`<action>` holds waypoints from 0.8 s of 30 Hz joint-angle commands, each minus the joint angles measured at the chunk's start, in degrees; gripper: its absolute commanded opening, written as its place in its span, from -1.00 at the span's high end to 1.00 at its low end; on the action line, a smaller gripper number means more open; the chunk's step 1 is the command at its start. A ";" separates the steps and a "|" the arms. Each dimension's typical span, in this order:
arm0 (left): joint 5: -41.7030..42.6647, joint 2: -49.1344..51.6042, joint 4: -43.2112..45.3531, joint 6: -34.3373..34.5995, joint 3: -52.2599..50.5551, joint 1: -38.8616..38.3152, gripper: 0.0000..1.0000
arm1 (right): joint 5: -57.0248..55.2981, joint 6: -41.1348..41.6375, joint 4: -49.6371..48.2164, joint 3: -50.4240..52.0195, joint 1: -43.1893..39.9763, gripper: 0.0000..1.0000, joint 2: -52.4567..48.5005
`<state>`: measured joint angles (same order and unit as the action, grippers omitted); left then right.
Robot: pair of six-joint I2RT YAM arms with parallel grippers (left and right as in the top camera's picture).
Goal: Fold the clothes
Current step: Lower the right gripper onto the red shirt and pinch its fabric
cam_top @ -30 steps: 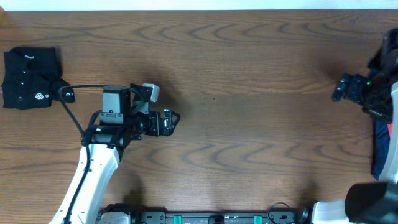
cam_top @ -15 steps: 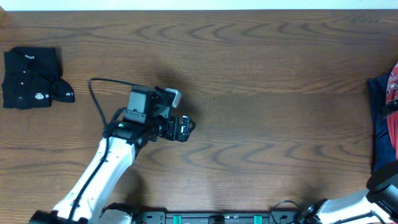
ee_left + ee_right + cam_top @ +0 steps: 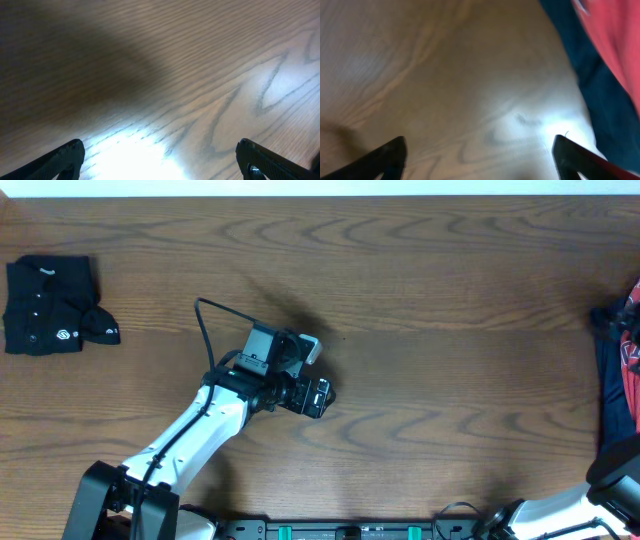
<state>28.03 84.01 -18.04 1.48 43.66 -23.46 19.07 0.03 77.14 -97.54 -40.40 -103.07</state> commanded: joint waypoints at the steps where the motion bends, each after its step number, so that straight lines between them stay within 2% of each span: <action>1: -0.66 0.17 0.83 0.11 1.16 -0.70 -0.96 | -2.25 -4.81 -1.77 -0.17 4.33 -0.93 -0.46; 3: -0.63 0.17 1.03 0.11 1.16 -0.79 -0.96 | -5.55 -4.85 -3.34 -0.17 6.49 -0.94 -0.46; 5: -0.63 0.17 1.05 0.11 1.16 -0.79 -0.96 | -7.26 -6.25 -5.60 -0.17 8.83 -0.81 -0.46; 7: -0.66 0.17 1.07 0.09 1.16 -0.79 -0.96 | -3.76 -11.50 -7.13 -0.17 11.41 -0.61 -0.46; 12: -0.66 0.17 1.07 0.09 1.16 -0.79 -0.96 | 13.22 -31.89 -5.18 -0.17 17.88 -0.70 -0.46; 14: -0.63 0.17 1.03 0.09 1.16 -0.79 -0.96 | 17.09 -41.05 -1.77 -0.17 20.17 -0.59 -0.46; 16: -0.63 0.17 1.03 0.09 1.16 -0.79 -0.96 | 17.42 -44.83 0.55 -0.17 22.27 -0.48 -0.46; 18: -0.63 0.17 1.05 0.09 1.16 -0.79 -0.96 | 17.40 -47.43 1.92 -0.17 23.85 -0.28 -0.46; 19: -0.63 0.17 1.05 0.09 1.16 -0.79 -0.96 | 17.22 -47.43 2.03 -0.17 24.35 -0.28 -0.46; 20: -0.66 0.17 1.05 0.09 1.16 -0.79 -0.95 | 17.22 -47.43 2.19 -0.17 24.72 -0.38 -0.46; 22: -0.66 0.17 1.05 0.09 1.16 -0.79 -0.96 | 16.41 -46.88 0.98 -0.17 24.68 -0.99 -0.46; 24: -0.63 0.17 1.05 0.09 1.16 -0.79 -0.96 | 15.67 -45.94 -0.35 -0.17 24.13 -0.99 -0.46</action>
<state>28.05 84.01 -16.88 1.50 43.75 -24.12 33.85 -43.24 77.56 -97.49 -15.81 -103.09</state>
